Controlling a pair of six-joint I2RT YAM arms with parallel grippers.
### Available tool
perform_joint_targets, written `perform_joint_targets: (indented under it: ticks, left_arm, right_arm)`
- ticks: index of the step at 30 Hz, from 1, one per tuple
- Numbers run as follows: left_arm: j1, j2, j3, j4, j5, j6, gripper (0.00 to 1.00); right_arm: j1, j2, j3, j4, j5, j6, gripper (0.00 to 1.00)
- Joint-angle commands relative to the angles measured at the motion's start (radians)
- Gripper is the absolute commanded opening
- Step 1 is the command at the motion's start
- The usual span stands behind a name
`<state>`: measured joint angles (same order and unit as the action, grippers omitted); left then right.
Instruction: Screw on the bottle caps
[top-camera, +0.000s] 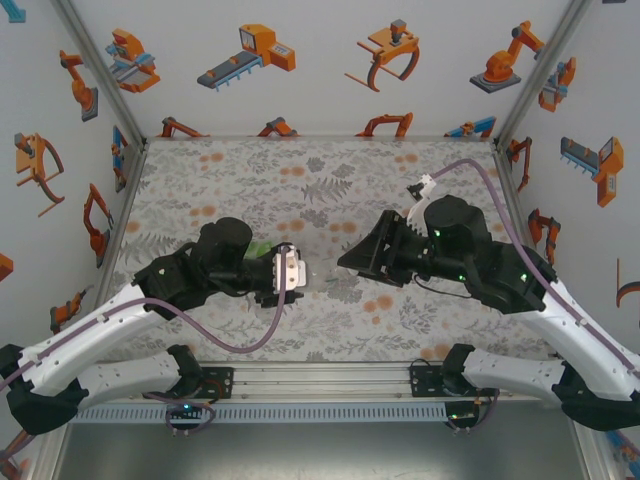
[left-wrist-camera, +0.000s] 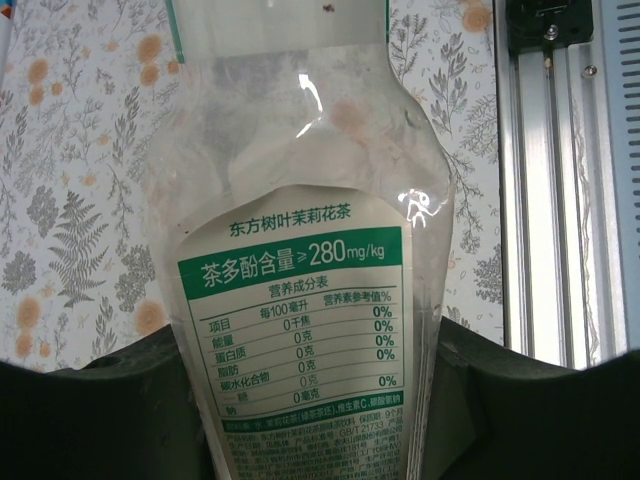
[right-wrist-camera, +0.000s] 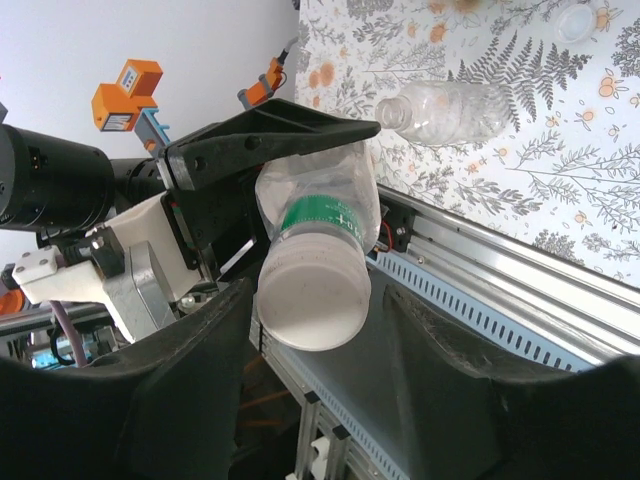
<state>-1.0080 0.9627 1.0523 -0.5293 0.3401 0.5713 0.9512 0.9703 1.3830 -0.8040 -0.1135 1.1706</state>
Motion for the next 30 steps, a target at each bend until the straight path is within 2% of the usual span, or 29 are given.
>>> perform_joint_targets:
  ticks: [1,5,9,13,27,28,30]
  left_arm:
    - [-0.006,0.001,0.019,0.022,0.023,0.019,0.00]
    - [-0.006,0.003,0.020,0.022,0.023,0.018,0.00]
    - [-0.006,0.002,0.021,0.023,0.031,0.019,0.00]
    - [-0.006,0.002,0.021,0.023,0.030,0.020,0.00]
    - [-0.006,0.004,0.019,0.025,0.050,0.024,0.00]
    - [-0.006,0.004,0.019,0.025,0.048,0.025,0.01]
    - [-0.006,0.005,0.020,0.025,0.044,0.025,0.08]
  right_arm:
    - [-0.003,0.002,0.023,0.002,0.017,0.000,0.52]
    - [-0.003,0.002,0.019,-0.001,0.017,-0.001,0.49]
    - [-0.003,0.005,0.016,-0.002,0.020,0.000,0.54]
    - [-0.003,0.008,0.015,-0.002,0.020,-0.003,0.54]
    - [-0.003,0.020,0.017,0.005,0.024,-0.024,0.43]
    - [-0.003,0.023,0.019,0.005,0.023,-0.027,0.41]
    - [-0.003,0.026,0.021,0.005,0.020,-0.026,0.37]
